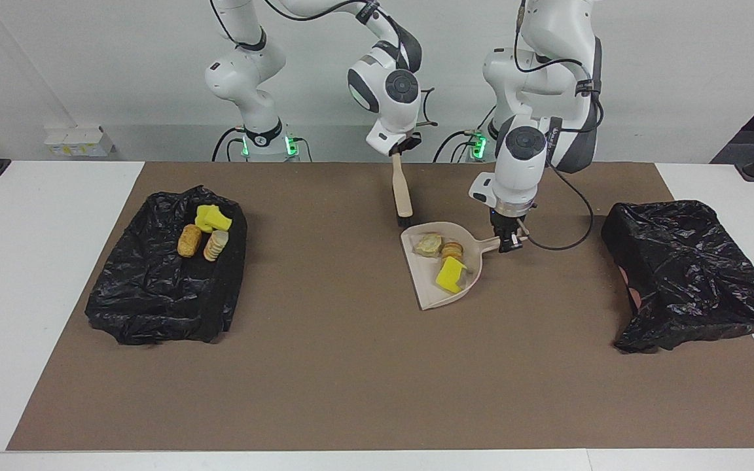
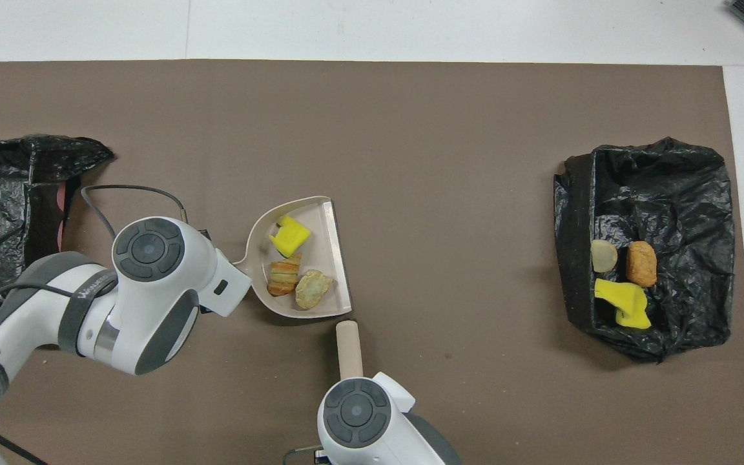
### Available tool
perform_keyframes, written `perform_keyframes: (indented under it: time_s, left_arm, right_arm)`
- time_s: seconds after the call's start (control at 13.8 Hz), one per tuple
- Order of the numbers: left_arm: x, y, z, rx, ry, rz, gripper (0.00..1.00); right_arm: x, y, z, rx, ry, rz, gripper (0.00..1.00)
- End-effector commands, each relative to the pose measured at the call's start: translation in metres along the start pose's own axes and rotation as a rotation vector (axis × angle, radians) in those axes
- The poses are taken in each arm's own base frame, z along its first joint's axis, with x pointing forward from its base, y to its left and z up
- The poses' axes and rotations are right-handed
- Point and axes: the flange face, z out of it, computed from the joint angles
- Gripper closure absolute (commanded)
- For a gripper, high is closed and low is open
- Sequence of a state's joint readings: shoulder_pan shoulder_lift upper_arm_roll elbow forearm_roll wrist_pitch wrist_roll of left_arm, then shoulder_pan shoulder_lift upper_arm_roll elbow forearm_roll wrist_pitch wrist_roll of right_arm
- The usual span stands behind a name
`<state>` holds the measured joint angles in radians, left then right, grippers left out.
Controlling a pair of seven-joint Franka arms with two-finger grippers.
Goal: Sweep and dump trash in bin
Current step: 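Carry the filled dustpan with the left gripper over the nearby black bag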
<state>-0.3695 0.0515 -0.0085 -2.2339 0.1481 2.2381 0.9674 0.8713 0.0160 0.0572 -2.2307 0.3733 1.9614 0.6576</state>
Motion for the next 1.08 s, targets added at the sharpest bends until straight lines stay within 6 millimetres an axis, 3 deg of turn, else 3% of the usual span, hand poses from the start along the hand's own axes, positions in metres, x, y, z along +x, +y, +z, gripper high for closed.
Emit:
perform_keyframes:
  time_s: [0.0, 0.36, 0.58, 0.8, 0.94, 1.01]
  left_arm:
    - [-0.003, -0.001, -0.005, 0.024, 0.009, 0.011, 1.00]
    - [-0.017, -0.019, -0.029, 0.025, 0.014, 0.009, 1.00]
    - [-0.040, -0.039, -0.052, -0.001, 0.026, 0.038, 1.00]
    - [-0.076, -0.062, -0.087, -0.017, 0.041, 0.039, 1.00]
    - [-0.096, -0.073, -0.115, -0.021, 0.039, 0.051, 1.00]
    - [-0.111, -0.079, -0.123, -0.025, 0.038, 0.049, 1.00]
  right_arm:
    - [-0.005, 0.009, -0.002, -0.004, 0.026, 0.020, 1.00]
    - [0.000, 0.009, 0.011, 0.009, 0.038, 0.059, 1.00]
    - [0.005, 0.008, 0.013, 0.034, 0.059, 0.073, 1.00]
    - [0.007, 0.004, 0.022, 0.033, 0.067, 0.063, 0.99]
    - [0.007, 0.003, 0.022, 0.033, 0.069, 0.056, 0.79]
    - [0.008, 0.003, 0.022, 0.033, 0.069, 0.052, 0.58]
